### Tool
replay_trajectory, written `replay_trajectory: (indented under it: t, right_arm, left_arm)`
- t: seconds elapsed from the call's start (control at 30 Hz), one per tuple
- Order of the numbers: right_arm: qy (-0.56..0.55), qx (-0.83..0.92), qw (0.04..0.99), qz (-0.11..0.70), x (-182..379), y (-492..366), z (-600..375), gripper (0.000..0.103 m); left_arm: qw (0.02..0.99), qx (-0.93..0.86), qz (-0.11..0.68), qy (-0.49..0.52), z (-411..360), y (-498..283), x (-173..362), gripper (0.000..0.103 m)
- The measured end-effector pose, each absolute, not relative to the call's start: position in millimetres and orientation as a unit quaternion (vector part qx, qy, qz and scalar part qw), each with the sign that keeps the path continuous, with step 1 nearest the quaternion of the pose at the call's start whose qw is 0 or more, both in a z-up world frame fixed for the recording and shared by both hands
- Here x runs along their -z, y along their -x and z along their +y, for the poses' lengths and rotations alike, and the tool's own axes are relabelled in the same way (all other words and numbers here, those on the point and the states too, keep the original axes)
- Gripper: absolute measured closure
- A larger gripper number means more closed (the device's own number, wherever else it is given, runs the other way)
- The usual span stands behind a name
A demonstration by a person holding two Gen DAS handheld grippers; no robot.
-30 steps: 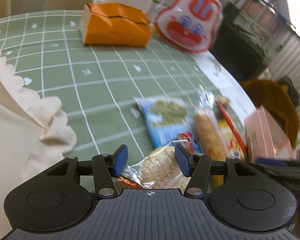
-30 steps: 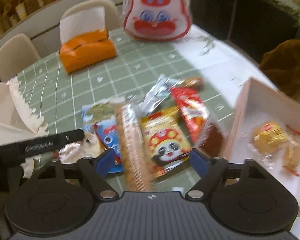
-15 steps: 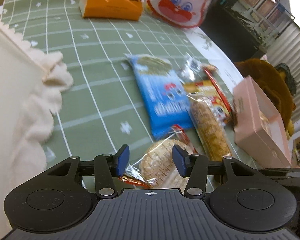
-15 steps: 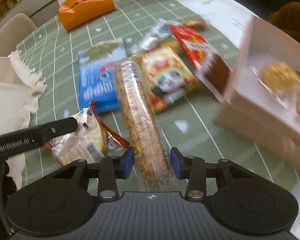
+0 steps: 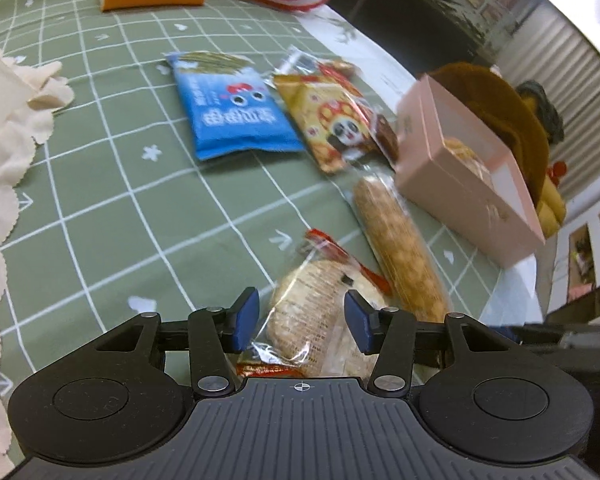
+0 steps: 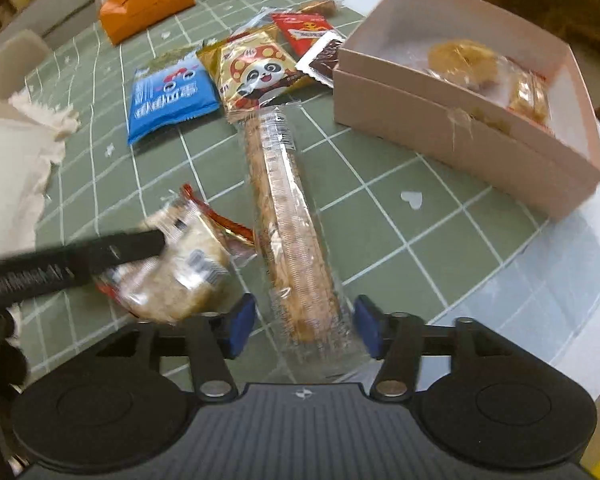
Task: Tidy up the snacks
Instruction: 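Grasp the round rice-cracker packet with the left tool while the right reaches the cookie roll, then lift the rice-cracker packet with the left tool while the right hovers over the cookie roll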
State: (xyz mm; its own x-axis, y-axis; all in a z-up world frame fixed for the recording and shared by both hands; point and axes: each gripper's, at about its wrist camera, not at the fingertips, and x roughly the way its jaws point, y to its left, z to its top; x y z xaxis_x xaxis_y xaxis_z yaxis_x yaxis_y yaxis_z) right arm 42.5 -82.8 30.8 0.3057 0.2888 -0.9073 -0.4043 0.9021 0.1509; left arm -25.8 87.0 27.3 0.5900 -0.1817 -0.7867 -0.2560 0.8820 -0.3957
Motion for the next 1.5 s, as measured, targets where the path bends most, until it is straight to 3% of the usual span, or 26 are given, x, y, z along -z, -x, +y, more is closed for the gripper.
replay_trajectory:
  t: [0.1,0.33,0.63,0.8,0.93,1.17,1.33,1.5]
  right_arm:
    - [0.045,-0.216,0.802,0.555,-27.9,-40.8,-82.7,0.032]
    - [0.119,-0.202,0.817,0.527,-24.7,-30.7,-69.8,0.031]
    - [0.116,-0.186,0.819,0.531,-19.8,-38.4,-80.1,0.015]
    - [0.107,-0.174,0.824,0.529,-19.0,-39.3,-86.7,0.014]
    - [0.102,-0.168,0.828,0.526,-18.1,-38.7,-89.8,0.013]
    - [0.097,-0.167,0.832,0.521,-16.4,-37.7,-95.3,0.012]
    - [0.095,-0.164,0.832,0.521,-17.1,-35.3,-97.3,0.012]
    - [0.096,-0.168,0.826,0.529,-17.9,-30.6,-102.0,0.011]
  left_arm:
    - [0.856,-0.019,0.455,0.246,81.5,28.0,-27.3,0.050]
    - [0.852,0.003,0.465,0.241,81.6,28.8,-25.6,0.052]
    - [0.845,0.043,0.464,0.263,86.8,32.6,-21.2,0.052]
    - [0.834,0.052,0.470,0.283,88.6,30.2,-18.6,0.055]
    - [0.825,0.045,0.479,0.297,91.5,28.6,-16.7,0.064]
    - [0.811,0.050,0.468,0.348,103.1,32.4,-8.6,0.064]
    - [0.824,0.041,0.471,0.311,95.3,32.3,-13.3,0.071]
    - [0.827,0.037,0.478,0.292,90.2,30.4,-16.0,0.071]
